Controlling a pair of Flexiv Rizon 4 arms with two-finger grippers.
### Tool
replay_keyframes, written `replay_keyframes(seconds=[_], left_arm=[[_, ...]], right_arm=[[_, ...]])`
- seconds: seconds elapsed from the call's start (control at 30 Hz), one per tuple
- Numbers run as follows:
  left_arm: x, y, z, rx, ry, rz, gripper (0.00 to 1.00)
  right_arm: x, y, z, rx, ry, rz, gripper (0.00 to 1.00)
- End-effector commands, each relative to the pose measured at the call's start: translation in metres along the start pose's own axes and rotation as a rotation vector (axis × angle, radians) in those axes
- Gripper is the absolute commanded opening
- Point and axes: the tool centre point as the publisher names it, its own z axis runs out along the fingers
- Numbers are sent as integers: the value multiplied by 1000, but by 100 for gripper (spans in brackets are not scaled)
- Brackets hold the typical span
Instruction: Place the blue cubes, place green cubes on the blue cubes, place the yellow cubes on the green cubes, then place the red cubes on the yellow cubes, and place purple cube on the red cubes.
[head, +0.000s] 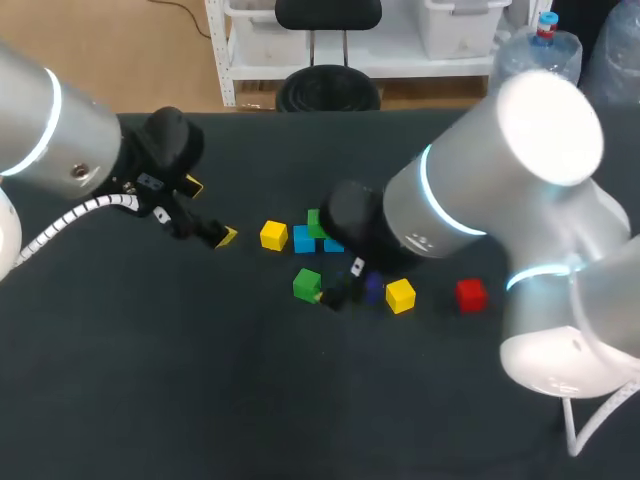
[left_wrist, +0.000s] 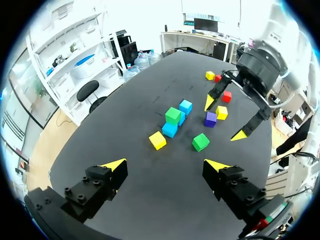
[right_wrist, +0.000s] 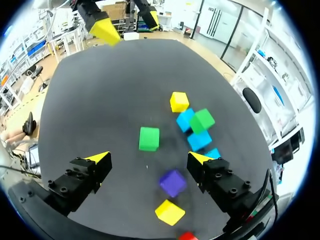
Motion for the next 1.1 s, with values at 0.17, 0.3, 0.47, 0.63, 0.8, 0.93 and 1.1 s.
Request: replay_keyframes(seconds=[0.17, 0.3, 0.47, 0.63, 0.8, 0.93, 1.1], left_arm=[[1, 1, 0, 3, -5, 2, 100], [1, 1, 0, 3, -5, 2, 100], [1, 1, 0, 3, -5, 2, 100], [1, 1, 0, 3, -5, 2, 100], [1, 1, 0, 3, -5, 2, 100], [1, 1, 0, 3, -5, 2, 100], [1, 1, 0, 3, -5, 2, 100]], right_arm=[[-8, 2, 17, -2, -20, 12, 100], [-7, 6, 22, -11, -22, 18, 100], [-9, 6, 28, -24, -36, 21, 100], [-8, 1, 32, -26, -39, 40, 100], [-7, -3, 37, -23, -31, 56, 100], [-7, -3, 40, -23, -34, 55, 100], [-6, -2, 44, -22, -31, 49, 100]])
